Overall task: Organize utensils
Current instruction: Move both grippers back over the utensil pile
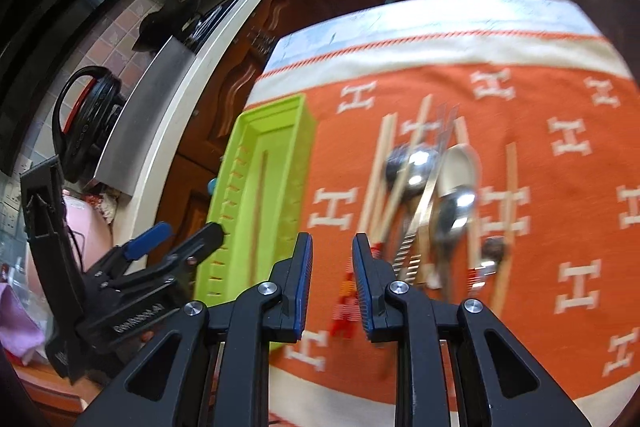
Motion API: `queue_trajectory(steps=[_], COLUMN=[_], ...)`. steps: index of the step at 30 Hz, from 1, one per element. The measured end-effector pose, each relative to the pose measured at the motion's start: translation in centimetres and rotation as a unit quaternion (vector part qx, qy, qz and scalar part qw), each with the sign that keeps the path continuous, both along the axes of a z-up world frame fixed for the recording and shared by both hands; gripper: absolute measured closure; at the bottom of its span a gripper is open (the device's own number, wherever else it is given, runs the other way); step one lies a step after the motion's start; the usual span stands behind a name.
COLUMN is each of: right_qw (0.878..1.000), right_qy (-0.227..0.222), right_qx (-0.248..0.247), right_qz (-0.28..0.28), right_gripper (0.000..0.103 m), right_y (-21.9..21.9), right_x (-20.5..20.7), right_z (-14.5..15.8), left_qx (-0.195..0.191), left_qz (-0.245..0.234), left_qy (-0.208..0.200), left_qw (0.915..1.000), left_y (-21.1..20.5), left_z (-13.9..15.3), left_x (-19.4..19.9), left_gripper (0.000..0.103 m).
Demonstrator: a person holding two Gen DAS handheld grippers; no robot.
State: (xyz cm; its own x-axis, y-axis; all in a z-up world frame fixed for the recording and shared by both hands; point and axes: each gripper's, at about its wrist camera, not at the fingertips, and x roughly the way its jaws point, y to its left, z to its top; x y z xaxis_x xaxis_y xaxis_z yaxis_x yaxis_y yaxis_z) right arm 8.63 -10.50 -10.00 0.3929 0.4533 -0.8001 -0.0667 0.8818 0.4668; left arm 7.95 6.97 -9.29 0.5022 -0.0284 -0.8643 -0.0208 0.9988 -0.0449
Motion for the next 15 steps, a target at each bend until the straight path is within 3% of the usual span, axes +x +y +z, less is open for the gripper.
queue_trajectory(steps=[8,15], right_qw=[0.998,0.998], right_qy=[-0.033,-0.021], right_qx=[-0.047,-0.047], right_qz=[-0.027,-0.042], right_gripper=[0.074,0.074], right_y=[-5.3,-8.0], right_x=[-2.0,-2.1], right_z=[1.6,0.3], left_qx=[0.006,0.017], left_qz=[-0.046,-0.078], left_qy=[0.003,0.005], left_qw=[0.9989,0.9968], left_y=[-4.5,-7.4], left_z=[0.1,-1.2], left_x=[0.6,1.5], left_gripper=[0.006,0.006])
